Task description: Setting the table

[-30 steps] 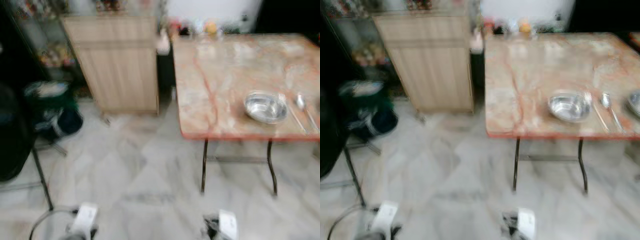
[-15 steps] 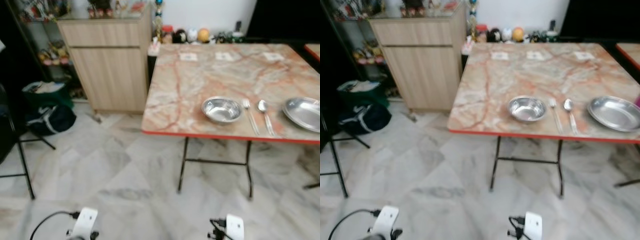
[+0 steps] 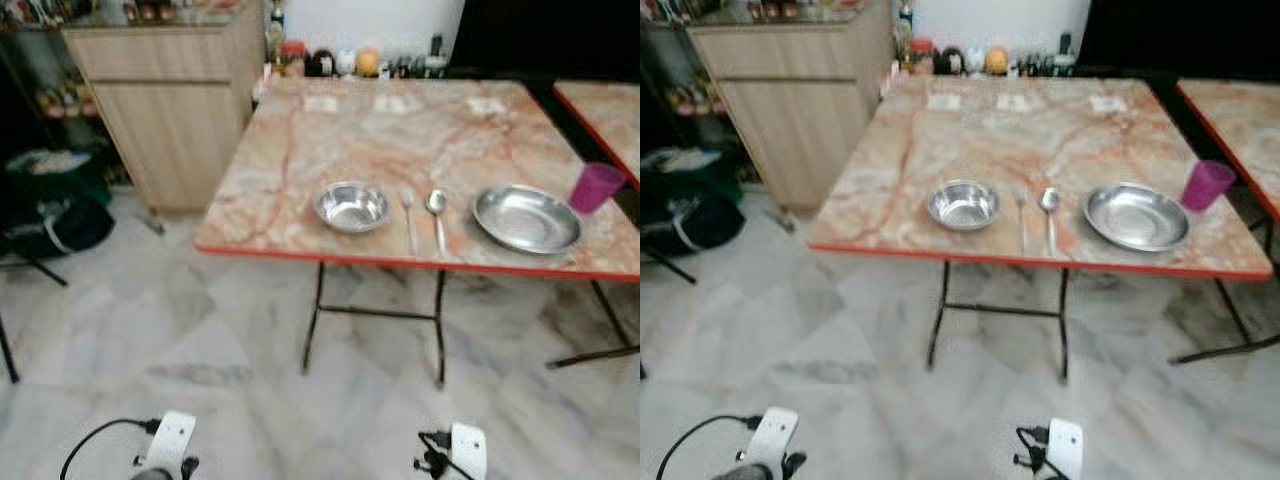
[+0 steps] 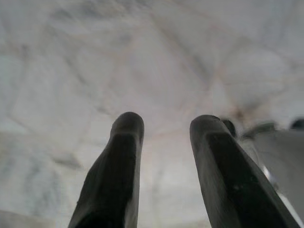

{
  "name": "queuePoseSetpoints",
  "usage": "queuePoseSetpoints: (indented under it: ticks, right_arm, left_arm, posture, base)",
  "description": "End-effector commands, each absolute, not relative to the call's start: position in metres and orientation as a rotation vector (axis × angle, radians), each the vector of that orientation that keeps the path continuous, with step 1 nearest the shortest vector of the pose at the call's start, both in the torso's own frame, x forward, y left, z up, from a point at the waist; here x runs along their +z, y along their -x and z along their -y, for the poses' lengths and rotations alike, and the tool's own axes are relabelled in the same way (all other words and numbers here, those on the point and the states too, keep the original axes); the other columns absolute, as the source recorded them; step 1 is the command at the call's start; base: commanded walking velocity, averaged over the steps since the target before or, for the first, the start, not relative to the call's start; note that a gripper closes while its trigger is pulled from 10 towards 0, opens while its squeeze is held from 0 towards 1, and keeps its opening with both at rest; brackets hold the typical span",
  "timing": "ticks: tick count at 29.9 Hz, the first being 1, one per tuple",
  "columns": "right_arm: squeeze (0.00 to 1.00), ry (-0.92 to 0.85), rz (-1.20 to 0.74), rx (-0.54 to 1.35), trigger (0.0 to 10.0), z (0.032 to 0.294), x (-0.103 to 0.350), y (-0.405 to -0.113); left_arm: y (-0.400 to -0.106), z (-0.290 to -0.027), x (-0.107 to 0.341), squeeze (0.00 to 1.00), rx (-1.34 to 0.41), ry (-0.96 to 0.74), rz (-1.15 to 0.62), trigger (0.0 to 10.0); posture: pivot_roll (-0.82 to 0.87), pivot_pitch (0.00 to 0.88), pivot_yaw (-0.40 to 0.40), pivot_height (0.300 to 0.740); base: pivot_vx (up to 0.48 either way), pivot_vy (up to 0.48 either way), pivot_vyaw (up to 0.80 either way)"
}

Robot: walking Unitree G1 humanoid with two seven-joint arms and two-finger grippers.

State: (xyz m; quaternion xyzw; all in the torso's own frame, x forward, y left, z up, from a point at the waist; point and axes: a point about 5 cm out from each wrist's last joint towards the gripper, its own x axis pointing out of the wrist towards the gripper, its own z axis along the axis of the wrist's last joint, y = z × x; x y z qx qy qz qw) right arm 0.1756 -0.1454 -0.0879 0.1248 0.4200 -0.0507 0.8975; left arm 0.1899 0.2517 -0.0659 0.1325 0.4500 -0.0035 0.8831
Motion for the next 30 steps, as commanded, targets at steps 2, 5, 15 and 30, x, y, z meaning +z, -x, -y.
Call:
queuePoseSetpoints:
  ticks: [2,5,15,30]
  right_arm:
    - [0.0,-0.264,-0.845,-0.115,10.0,0.149,-0.086,-0.178]
    - [0.0,-0.268,-0.817,-0.127,10.0,0.151,-0.083,-0.184]
    - [0.0,-0.289,-0.49,-0.208,10.0,0.171,-0.048,-0.226]
    - [0.0,-0.248,-0.038,-0.293,10.0,0.188,0.019,-0.261]
  left_arm:
    - [-0.191,-0.253,-0.065,0.0,0.002,-0.265,-0.937,10.0]
    - [-0.192,-0.252,-0.065,0.0,0.006,-0.261,-0.934,10.0]
    - [-0.193,-0.25,-0.065,0.0,0.032,-0.223,-0.916,10.0]
    - [-0.195,-0.249,-0.063,0.0,0.115,-0.137,-0.86,10.0]
  posture:
    - [0.16,0.026,-0.005,0.74]
    - [0.15,0.021,-0.011,0.74]
    - [0.13,0.009,-0.044,0.74]
    - [0.11,0.0,-0.067,0.74]
  base:
    - [0.0,0.0,0.0]
    - [0.0,0.0,0.0]
    - [0.0,0.0,0.0]
    - [0.0,0.0,0.0]
